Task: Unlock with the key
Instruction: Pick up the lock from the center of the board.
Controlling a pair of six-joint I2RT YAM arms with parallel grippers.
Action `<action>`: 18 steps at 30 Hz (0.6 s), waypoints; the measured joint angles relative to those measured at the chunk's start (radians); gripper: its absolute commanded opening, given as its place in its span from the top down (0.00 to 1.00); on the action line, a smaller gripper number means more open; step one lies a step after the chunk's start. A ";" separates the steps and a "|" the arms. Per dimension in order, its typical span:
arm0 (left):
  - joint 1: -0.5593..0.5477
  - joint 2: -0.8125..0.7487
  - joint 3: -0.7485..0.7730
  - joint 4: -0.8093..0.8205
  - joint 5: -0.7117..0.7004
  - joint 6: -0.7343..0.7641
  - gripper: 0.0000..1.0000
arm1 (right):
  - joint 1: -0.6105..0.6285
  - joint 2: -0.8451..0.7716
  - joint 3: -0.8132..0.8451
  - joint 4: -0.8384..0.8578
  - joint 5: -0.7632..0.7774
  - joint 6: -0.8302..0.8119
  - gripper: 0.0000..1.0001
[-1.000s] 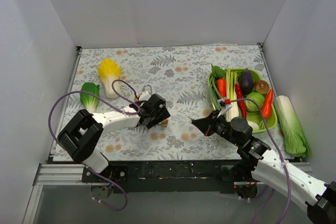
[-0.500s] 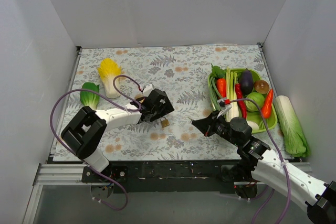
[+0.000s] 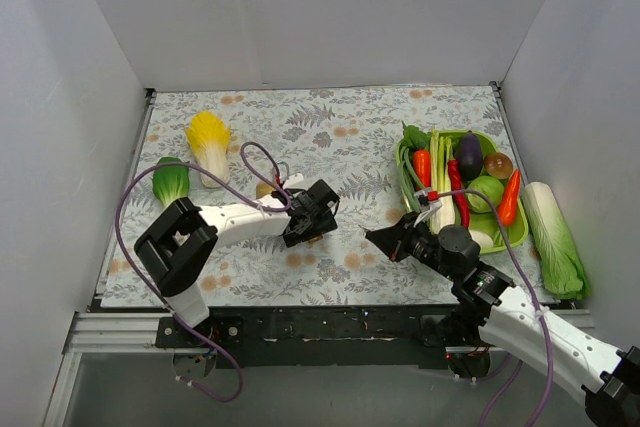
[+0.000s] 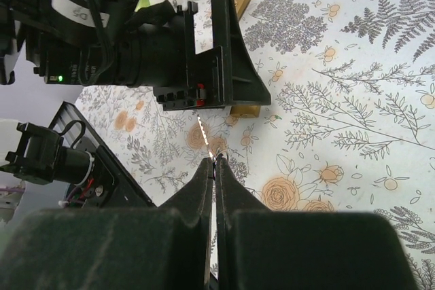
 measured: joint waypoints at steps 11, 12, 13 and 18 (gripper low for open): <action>-0.015 0.213 0.269 -0.270 -0.053 -0.066 0.41 | 0.000 -0.074 0.000 -0.014 0.000 -0.001 0.99; -0.021 0.227 0.286 -0.291 -0.061 -0.071 0.41 | 0.000 -0.077 0.000 -0.016 0.000 -0.002 0.99; -0.026 0.239 0.300 -0.309 -0.069 -0.079 0.42 | 0.000 -0.081 0.000 -0.021 0.000 -0.003 0.99; -0.039 0.255 0.323 -0.345 -0.079 -0.120 0.48 | 0.000 -0.106 0.000 -0.048 0.000 -0.014 0.99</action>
